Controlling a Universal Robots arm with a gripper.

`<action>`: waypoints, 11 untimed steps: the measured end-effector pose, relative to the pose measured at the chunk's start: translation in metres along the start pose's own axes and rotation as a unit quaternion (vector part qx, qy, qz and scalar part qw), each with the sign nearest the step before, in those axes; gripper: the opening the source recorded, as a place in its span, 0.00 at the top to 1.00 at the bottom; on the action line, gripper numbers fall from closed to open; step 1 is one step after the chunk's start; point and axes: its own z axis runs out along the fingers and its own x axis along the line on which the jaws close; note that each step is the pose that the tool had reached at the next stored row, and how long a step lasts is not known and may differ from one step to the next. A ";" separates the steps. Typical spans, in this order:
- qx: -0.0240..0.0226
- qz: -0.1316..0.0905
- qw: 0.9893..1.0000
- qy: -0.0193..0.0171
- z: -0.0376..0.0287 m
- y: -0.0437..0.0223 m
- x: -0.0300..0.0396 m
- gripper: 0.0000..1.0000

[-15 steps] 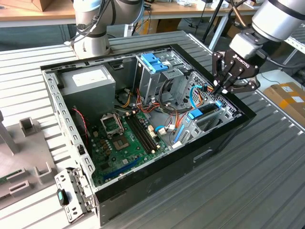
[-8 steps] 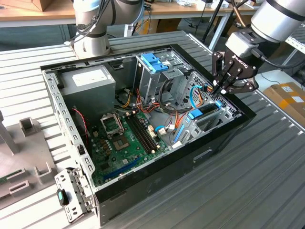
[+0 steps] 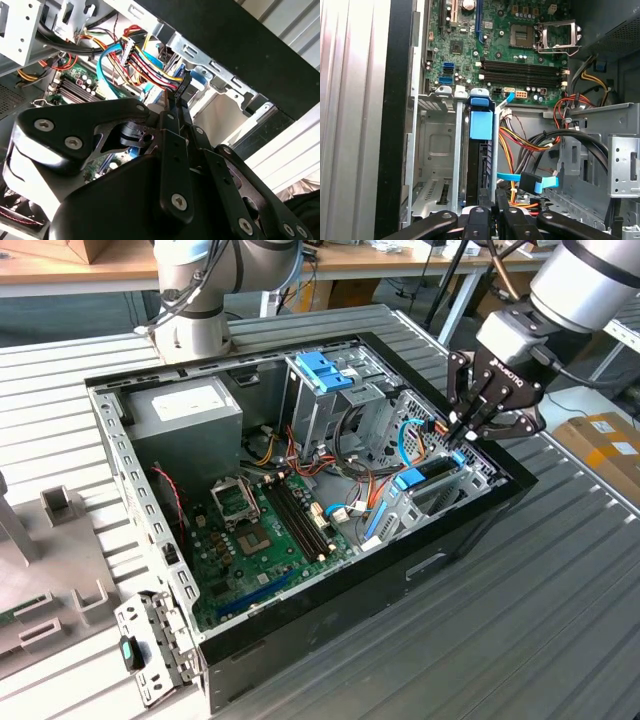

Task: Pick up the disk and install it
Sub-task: 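Insert the first disk wire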

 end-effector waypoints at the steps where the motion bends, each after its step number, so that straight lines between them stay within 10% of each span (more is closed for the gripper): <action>1: 0.000 0.000 1.000 0.000 0.0000 0.0010 0.0003 0.84; 11: 0.003 0.026 1.000 -0.002 0.0018 0.0107 0.0020 0.84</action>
